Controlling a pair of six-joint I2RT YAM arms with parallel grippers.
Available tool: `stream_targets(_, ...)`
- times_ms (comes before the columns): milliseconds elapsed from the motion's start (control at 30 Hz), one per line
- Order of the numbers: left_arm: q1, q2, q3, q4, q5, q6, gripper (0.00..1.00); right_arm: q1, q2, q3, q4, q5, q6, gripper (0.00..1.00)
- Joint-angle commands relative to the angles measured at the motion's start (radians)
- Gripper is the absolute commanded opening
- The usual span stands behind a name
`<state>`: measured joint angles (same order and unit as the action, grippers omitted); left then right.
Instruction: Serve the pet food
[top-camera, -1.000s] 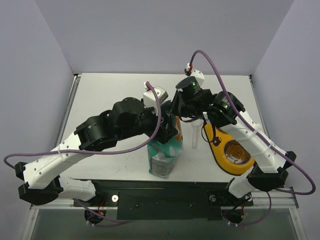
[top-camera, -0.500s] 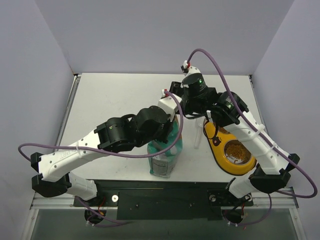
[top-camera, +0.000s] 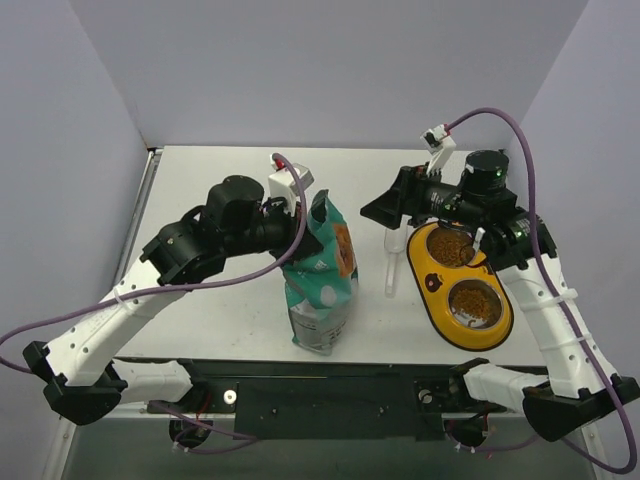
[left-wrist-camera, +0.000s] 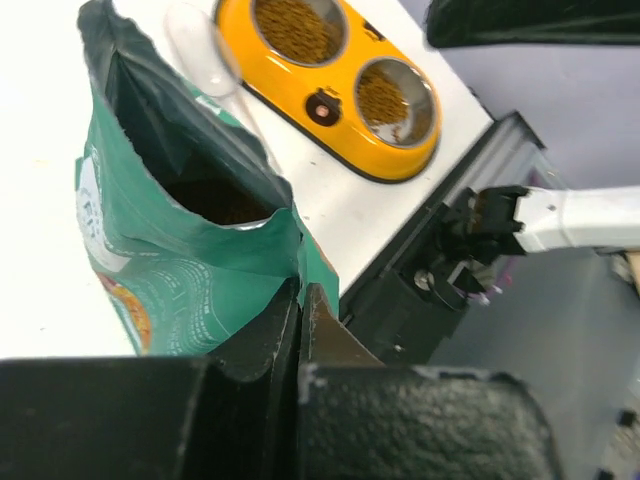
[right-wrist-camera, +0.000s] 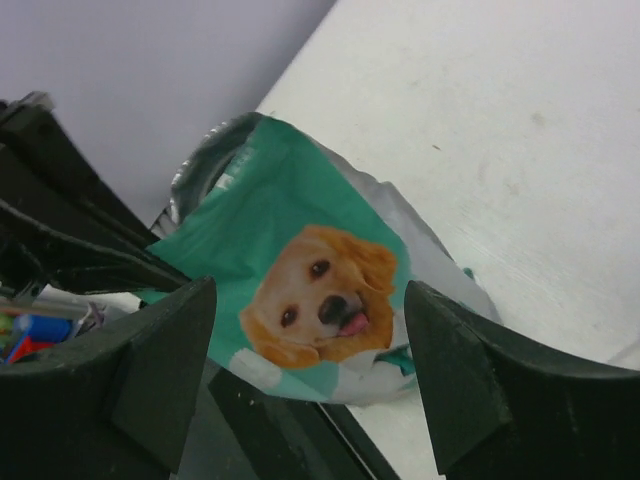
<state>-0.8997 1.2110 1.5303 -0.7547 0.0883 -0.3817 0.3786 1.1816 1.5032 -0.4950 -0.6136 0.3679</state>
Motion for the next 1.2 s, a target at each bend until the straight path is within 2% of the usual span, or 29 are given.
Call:
stream_targets(0,0.094,0.018,0.08,0.196,0.408,-0.008,0.0,-0.009,-0.022,-0.213,0.649,-0.311,0.109,0.71)
stream_targets(33,0.11,0.025,0.094,0.199,0.486,-0.014,0.0,-0.01,-0.02,-0.272,0.741,-0.339,0.22,0.71)
stream_targets(67,0.114,0.039,0.099,0.204,0.519,-0.016,0.0,-0.009,-0.002,-0.284,0.857,-0.345,0.259,0.71)
stream_targets(233,0.127,0.053,0.085,0.232,0.648,-0.058,0.0,-0.04,0.085,-0.264,0.861,-0.435,0.269,0.71)
stream_targets(300,0.133,0.061,0.09,0.227,0.668,-0.065,0.0,-0.043,0.092,-0.284,0.891,-0.469,0.298,0.7)
stream_targets(400,0.165,0.071,0.128,0.167,0.653,-0.048,0.0,-0.041,0.063,-0.359,1.06,-0.492,0.423,0.7)
stream_targets(533,0.223,0.074,0.114,0.175,0.692,-0.086,0.0,-0.043,0.033,-0.376,1.076,-0.503,0.466,0.7)
stream_targets(733,0.263,0.058,0.024,0.261,0.751,-0.143,0.0,-0.024,0.082,-0.393,1.397,-0.517,0.747,0.69)
stream_targets(767,0.263,0.058,0.021,0.265,0.755,-0.146,0.0,-0.021,0.09,-0.393,1.371,-0.514,0.738,0.69)
stream_targets(900,0.268,0.035,0.016,0.265,0.742,-0.143,0.0,-0.004,0.084,-0.39,1.14,-0.502,0.512,0.65)
stream_targets(1100,0.275,0.028,0.014,0.233,0.725,-0.141,0.0,0.019,0.03,-0.387,0.859,-0.463,0.277,0.62)
stream_targets(1133,0.275,0.022,0.014,0.232,0.713,-0.138,0.0,0.019,0.02,-0.376,0.713,-0.45,0.226,0.62)
stream_targets(1167,0.275,0.021,0.016,0.224,0.682,-0.135,0.0,0.019,0.009,-0.342,0.623,-0.413,0.107,0.65)
